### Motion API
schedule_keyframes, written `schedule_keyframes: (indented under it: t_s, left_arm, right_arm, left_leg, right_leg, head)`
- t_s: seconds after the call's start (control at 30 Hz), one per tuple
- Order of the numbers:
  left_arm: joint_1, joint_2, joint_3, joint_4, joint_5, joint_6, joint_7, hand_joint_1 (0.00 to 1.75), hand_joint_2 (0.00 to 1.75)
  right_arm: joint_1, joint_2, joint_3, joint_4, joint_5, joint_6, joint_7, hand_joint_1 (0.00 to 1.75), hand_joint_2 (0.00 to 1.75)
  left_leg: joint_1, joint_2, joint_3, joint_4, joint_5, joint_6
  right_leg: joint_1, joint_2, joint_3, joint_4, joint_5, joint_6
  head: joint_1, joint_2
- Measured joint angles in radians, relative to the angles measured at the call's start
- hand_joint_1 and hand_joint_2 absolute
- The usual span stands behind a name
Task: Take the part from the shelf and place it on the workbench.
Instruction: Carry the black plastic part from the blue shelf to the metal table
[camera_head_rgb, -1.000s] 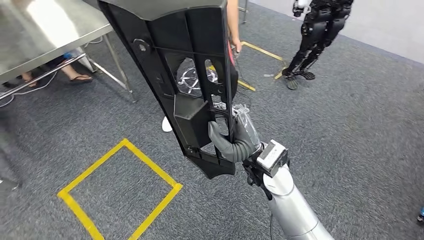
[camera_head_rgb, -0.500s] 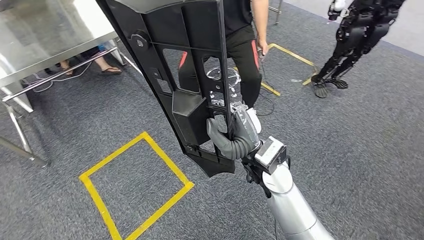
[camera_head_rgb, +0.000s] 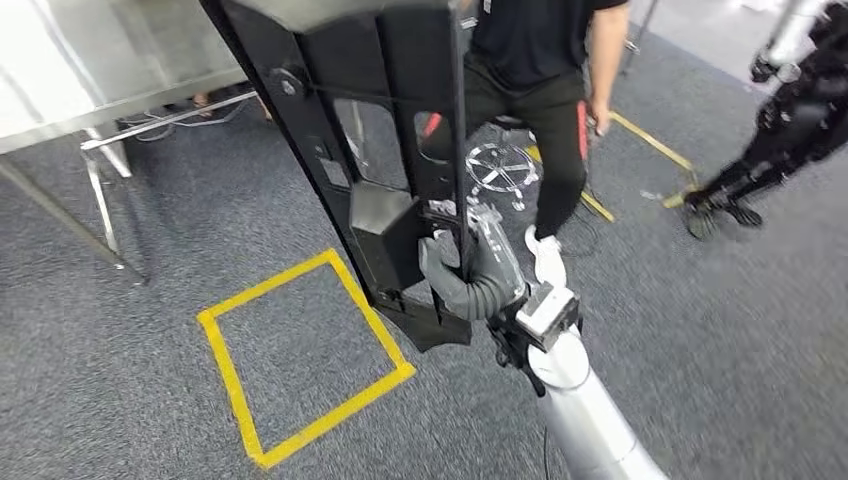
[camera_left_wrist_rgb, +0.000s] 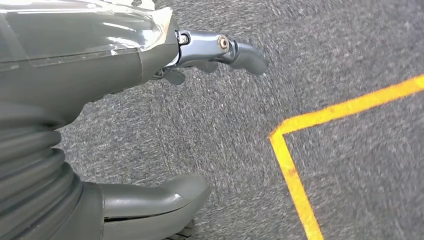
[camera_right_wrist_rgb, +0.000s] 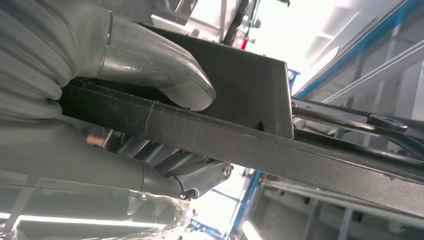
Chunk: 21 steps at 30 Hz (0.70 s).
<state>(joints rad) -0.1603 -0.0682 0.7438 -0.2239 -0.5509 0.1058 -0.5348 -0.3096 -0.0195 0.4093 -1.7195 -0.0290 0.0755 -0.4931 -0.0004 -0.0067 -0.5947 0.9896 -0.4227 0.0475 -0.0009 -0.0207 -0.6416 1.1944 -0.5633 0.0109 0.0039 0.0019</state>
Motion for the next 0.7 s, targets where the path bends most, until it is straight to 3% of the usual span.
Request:
schedule_keyframes:
  t_s: [0.07, 0.1, 0.13, 0.2, 0.27, 0.33, 0.37, 0.43, 0.5, 0.57, 0.6, 0.63, 0.67, 0.7]
  left_arm:
    - [0.001, -0.001, 0.0, 0.0, 0.003, 0.0, 0.0, 0.0, 1.75]
    - [0.002, -0.002, 0.0, 0.0, 0.004, 0.0, 0.0, 0.0, 1.75]
    - [0.003, -0.003, 0.0, 0.0, 0.005, 0.0, 0.001, 0.0, 1.75]
    - [0.003, -0.004, 0.0, 0.0, 0.005, 0.0, 0.003, 0.0, 1.75]
    - [0.004, -0.004, 0.001, 0.0, 0.006, -0.001, 0.003, 0.0, 1.75]
    - [0.007, -0.003, 0.001, 0.0, 0.007, -0.001, 0.003, 0.0, 1.75]
    - [0.008, -0.003, 0.002, 0.0, 0.007, -0.001, 0.003, 0.0, 1.75]
    - [0.008, -0.002, 0.002, 0.0, 0.007, -0.002, 0.003, 0.0, 1.75]
    - [0.005, -0.002, 0.002, 0.0, 0.007, -0.004, 0.003, 0.0, 1.75]
    - [0.004, -0.002, 0.002, 0.0, 0.008, -0.01, 0.003, 0.0, 1.75]
    - [0.004, -0.002, 0.002, 0.0, 0.008, -0.012, 0.003, 0.0, 1.75]
    - [0.005, -0.002, 0.002, 0.0, 0.008, -0.013, 0.003, 0.0, 1.75]
    - [0.005, -0.002, 0.002, 0.0, 0.008, -0.013, 0.003, 0.0, 1.75]
    - [0.004, 0.0, 0.003, 0.0, 0.008, -0.014, 0.003, 0.0, 1.75]
  right_arm:
    - [0.009, -0.005, -0.003, 0.0, -0.001, -0.001, -0.001, 1.75, 1.75]
    - [0.012, -0.006, -0.004, 0.0, -0.001, -0.001, 0.0, 1.75, 1.75]
    - [0.013, -0.007, -0.004, 0.0, -0.001, -0.002, 0.0, 1.75, 1.75]
    - [0.013, -0.007, -0.004, -0.001, 0.0, -0.002, 0.002, 1.75, 1.75]
    - [0.011, -0.005, -0.004, -0.001, 0.001, -0.003, 0.006, 1.75, 1.75]
    - [0.01, -0.002, -0.004, -0.001, 0.003, -0.003, 0.008, 1.75, 1.75]
    - [0.009, 0.001, -0.004, -0.001, 0.004, -0.003, 0.008, 1.75, 1.75]
    - [0.007, 0.006, -0.004, -0.001, 0.005, -0.003, 0.009, 1.75, 1.75]
    - [0.006, 0.009, -0.004, -0.001, 0.005, -0.003, 0.009, 1.75, 1.75]
    - [0.007, 0.009, -0.004, -0.001, 0.006, -0.003, 0.01, 1.75, 1.75]
    - [0.008, 0.009, -0.004, -0.001, 0.006, -0.003, 0.01, 1.75, 1.75]
    - [0.008, 0.009, -0.004, -0.001, 0.006, -0.003, 0.01, 1.75, 1.75]
    - [0.007, 0.009, -0.004, -0.001, 0.006, -0.003, 0.01, 1.75, 1.75]
    - [0.007, 0.01, -0.004, -0.001, 0.006, -0.003, 0.01, 1.75, 1.75]
  left_leg:
    - [0.001, -0.029, -0.001, 0.0, 0.0, 0.0]
    - [0.002, -0.044, 0.0, 0.001, -0.001, -0.001]
    - [0.003, -0.059, 0.001, 0.002, -0.002, -0.002]
    - [0.004, -0.086, 0.001, 0.009, -0.006, -0.011]
    - [0.003, -0.105, -0.004, 0.016, -0.011, -0.023]
    - [0.005, -0.118, -0.011, 0.016, -0.012, -0.034]
    - [0.007, -0.111, -0.014, 0.018, -0.014, -0.04]
    - [0.006, -0.064, -0.034, 0.062, -0.041, -0.05]
    - [0.006, -0.012, -0.094, 0.184, -0.102, -0.057]
    - [0.01, 0.001, -0.159, 0.301, -0.141, -0.061]
    - [0.011, 0.003, -0.17, 0.313, -0.134, -0.061]
    - [0.011, 0.006, -0.158, 0.282, -0.108, -0.059]
    - [0.01, 0.017, -0.125, 0.216, -0.07, -0.054]
    - [0.005, 0.043, -0.086, 0.14, -0.039, -0.047]
  right_leg:
    - [-0.003, 0.014, -0.059, 0.101, -0.028, 0.005]
    - [-0.005, 0.015, -0.064, 0.099, -0.018, 0.014]
    - [-0.008, 0.019, -0.05, 0.059, 0.006, 0.024]
    - [-0.017, 0.045, 0.013, -0.084, 0.07, 0.043]
    - [-0.022, 0.063, 0.051, -0.166, 0.099, 0.038]
    - [-0.02, 0.053, 0.056, -0.174, 0.102, 0.018]
    - [-0.021, 0.046, 0.057, -0.175, 0.103, 0.011]
    - [-0.024, 0.03, 0.062, -0.178, 0.103, -0.003]
    - [-0.021, 0.01, 0.066, -0.178, 0.099, -0.014]
    - [-0.017, -0.012, 0.067, -0.178, 0.095, -0.019]
    - [-0.015, -0.023, 0.068, -0.178, 0.093, -0.021]
    - [-0.014, -0.033, 0.071, -0.178, 0.091, -0.021]
    - [-0.013, -0.043, 0.074, -0.178, 0.088, -0.021]
    - [-0.01, -0.052, 0.078, -0.178, 0.084, -0.019]
  head:
    - [0.002, 0.0]
    - [0.002, 0.0]
    - [0.002, 0.0]
    - [0.002, 0.0]
    - [0.001, 0.0]
    - [0.001, 0.0]
    - [0.001, 0.0]
    - [-0.002, 0.0]
    - [-0.005, 0.0]
    - [-0.005, 0.0]
    - [-0.005, 0.0]
    - [-0.005, 0.0]
    - [-0.005, 0.0]
    - [-0.005, 0.0]
